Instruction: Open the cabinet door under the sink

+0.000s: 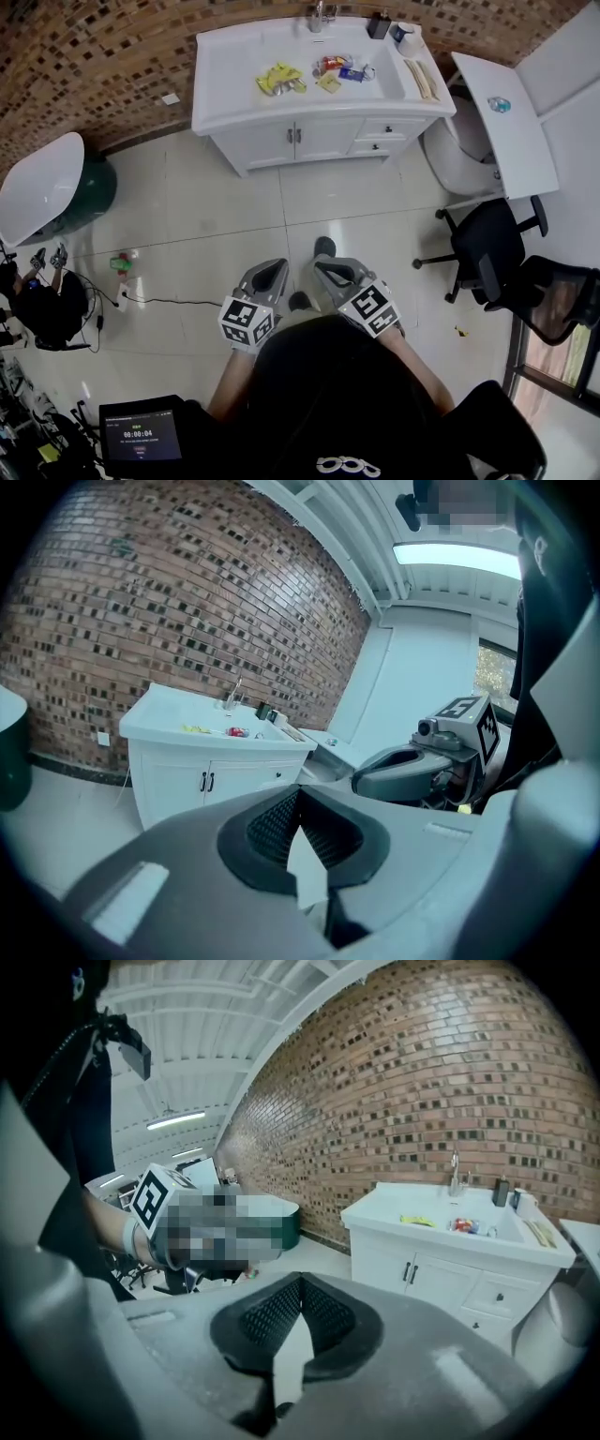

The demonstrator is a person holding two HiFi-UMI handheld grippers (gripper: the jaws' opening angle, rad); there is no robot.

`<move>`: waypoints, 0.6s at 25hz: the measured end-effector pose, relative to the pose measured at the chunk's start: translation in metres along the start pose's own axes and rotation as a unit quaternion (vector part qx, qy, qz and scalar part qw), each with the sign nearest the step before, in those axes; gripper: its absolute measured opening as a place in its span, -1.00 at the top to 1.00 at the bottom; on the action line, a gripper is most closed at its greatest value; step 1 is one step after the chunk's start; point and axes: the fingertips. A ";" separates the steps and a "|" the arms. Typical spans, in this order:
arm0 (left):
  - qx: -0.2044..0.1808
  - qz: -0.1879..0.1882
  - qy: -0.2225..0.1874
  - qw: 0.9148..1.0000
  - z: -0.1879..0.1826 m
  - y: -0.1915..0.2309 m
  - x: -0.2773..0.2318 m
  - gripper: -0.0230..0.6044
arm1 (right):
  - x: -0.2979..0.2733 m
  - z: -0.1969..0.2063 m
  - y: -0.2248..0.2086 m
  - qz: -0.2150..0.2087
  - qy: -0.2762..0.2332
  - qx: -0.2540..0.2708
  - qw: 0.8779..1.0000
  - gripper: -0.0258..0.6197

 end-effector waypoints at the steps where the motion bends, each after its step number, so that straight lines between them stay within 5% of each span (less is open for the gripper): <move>1: -0.004 0.000 0.001 1.000 -0.008 0.002 -0.009 0.88 | -0.002 0.002 -0.012 0.001 0.006 -0.009 1.000 0.95; 9: -0.027 -0.004 -0.011 1.000 -0.086 0.026 -0.069 0.88 | -0.024 -0.028 -0.114 0.024 0.021 -0.032 0.999 0.95; 15: -0.015 -0.002 0.010 1.000 -0.100 0.040 -0.109 0.88 | -0.040 -0.038 -0.158 0.011 0.031 -0.040 0.999 0.95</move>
Point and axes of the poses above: the fingertips, and each gripper's own axes: x backward along the fingers, y to its left, z out of its underside, and after that the axes turned 5 degrees about y, right-handed
